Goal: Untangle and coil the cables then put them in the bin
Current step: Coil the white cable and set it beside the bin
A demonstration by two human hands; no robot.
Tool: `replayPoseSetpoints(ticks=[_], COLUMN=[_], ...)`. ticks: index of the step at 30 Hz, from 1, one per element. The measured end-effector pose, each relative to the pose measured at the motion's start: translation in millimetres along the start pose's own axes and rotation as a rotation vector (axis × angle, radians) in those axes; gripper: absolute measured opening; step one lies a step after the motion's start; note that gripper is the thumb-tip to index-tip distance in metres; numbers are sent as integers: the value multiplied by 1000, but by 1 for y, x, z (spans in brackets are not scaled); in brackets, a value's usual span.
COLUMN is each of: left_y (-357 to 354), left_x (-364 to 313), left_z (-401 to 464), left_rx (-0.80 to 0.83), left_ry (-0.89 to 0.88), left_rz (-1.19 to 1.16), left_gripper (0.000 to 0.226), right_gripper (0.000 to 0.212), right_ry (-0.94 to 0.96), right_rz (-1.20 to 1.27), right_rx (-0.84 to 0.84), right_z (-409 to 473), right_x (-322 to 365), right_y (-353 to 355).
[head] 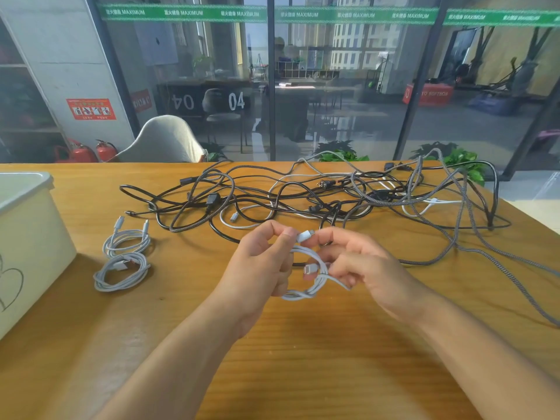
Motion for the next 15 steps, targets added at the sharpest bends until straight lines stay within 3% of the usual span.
replayPoseSetpoints(ticks=[5, 8, 12, 15], left_y=[2, 1, 4, 7], left_x=[-4, -3, -2, -4], left_z=[0, 0, 1, 2], left_rx=[-22, -33, -50, -60], left_ry=[-27, -15, -20, -40], left_rz=[-27, -39, -61, -48], left_gripper=[18, 19, 18, 17], right_gripper=[53, 42, 20, 22], right_ry=[136, 202, 398, 512], right_rz=[39, -8, -318, -445], right_rx=[11, -194, -467, -606], right_z=[-3, -5, -20, -31], right_x=[5, 10, 33, 44], right_y=[-18, -9, 7, 18])
Point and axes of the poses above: each hand's wrist, its own z-axis towards the middle knuckle, its own y-axis out of the back of the hand, x = y × z, the point moved 10 cm from there along z, towards the middle knuckle, and after that the axes turned 1 degree about -z, right-handed, at the moved point
